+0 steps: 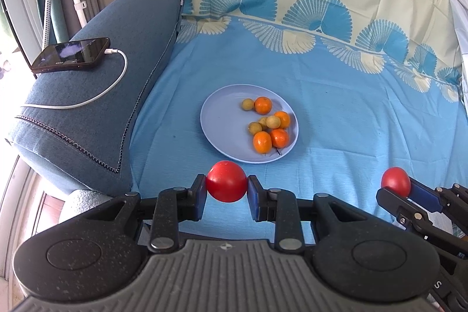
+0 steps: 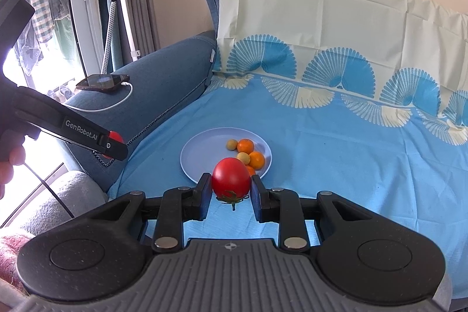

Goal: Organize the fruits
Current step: 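Carry both held red tomatoes over the plate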

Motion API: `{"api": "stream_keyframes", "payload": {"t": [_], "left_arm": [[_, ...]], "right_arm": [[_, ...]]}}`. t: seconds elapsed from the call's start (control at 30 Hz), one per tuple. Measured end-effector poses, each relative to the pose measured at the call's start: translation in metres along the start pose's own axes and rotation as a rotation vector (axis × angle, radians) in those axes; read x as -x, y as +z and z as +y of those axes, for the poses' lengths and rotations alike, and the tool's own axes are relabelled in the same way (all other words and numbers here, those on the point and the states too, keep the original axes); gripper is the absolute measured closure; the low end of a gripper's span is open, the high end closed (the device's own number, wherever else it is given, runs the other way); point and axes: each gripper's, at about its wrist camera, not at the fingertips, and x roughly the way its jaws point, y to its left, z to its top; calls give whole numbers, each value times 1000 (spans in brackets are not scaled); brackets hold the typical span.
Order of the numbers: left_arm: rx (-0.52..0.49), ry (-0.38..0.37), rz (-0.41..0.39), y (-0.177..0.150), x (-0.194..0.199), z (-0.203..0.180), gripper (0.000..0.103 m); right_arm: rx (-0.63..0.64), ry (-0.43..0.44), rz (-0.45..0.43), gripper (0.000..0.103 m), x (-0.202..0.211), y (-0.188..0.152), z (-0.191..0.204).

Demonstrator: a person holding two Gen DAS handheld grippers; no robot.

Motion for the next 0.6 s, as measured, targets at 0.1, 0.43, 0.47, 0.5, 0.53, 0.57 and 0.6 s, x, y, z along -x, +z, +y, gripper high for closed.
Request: {"api": "stream_keyframes", "payload": {"t": [0.1, 0.43, 0.47, 0.5, 0.53, 0.57, 0.6], "left_arm": [[8, -1, 3, 5, -4, 3, 70], [27, 3, 14, 28, -24, 10, 70], [27, 5, 18, 31, -28, 9, 70], [27, 7, 22, 33, -32, 10, 70], [26, 9, 26, 37, -36, 9, 70], [25, 11, 31, 40, -41, 9, 70], [26, 12, 35, 43, -46, 9, 70]], "right_arm": [[5, -4, 3, 74, -5, 2, 0], [10, 3, 26, 74, -34, 15, -1], [11, 4, 30, 74, -38, 16, -2], [11, 6, 33, 74, -43, 17, -2], [11, 8, 38, 74, -47, 19, -3], [11, 9, 43, 74, -53, 20, -3], [11, 12, 48, 74, -58, 21, -4]]}}
